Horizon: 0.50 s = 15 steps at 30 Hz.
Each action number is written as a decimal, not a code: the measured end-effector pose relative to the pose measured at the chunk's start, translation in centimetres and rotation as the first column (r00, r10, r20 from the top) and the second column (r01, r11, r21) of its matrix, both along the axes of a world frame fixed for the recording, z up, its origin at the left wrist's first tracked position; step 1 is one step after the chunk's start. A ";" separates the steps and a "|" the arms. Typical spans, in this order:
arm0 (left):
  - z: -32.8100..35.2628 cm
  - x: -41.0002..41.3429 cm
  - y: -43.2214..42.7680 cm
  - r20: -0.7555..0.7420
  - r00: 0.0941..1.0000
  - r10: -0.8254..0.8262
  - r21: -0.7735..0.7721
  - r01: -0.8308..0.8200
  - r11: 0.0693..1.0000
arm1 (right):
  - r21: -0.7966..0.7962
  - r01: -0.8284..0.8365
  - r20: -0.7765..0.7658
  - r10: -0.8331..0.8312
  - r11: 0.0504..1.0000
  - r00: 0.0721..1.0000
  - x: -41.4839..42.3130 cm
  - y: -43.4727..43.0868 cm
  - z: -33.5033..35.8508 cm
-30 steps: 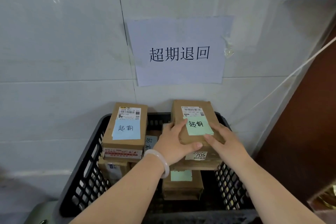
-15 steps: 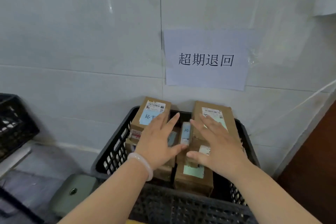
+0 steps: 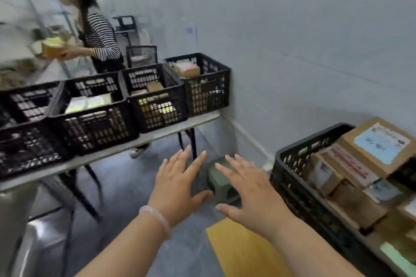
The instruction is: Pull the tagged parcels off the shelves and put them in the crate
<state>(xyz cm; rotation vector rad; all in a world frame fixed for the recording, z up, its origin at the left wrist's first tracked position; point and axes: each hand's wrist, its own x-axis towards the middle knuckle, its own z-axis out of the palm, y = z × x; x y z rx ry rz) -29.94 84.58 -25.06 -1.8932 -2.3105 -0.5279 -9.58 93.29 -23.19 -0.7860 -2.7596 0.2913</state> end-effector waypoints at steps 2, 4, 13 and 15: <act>0.4 -3.1 -3.8 0.009 0.995 0.102 0.016 -0.102 0.995 | 0.026 -0.114 -0.014 0.115 0.993 0.993 -4.5 -1.3 0.3; 0.9 -5.9 -7.4 -0.006 0.979 0.204 0.039 -0.204 0.978 | 0.047 -0.212 -0.017 0.213 0.976 0.977 -8.9 -3.0 0.9; 2.4 -17.4 -25.9 -0.007 0.750 0.661 0.075 -0.659 0.748 | 0.047 -0.631 0.073 0.627 0.775 0.775 -28.5 -15.6 2.2; 2.5 -19.5 -29.8 -0.004 0.687 0.726 0.080 -0.724 0.685 | 0.066 -0.702 0.069 0.699 0.709 0.712 -32.3 -19.1 2.4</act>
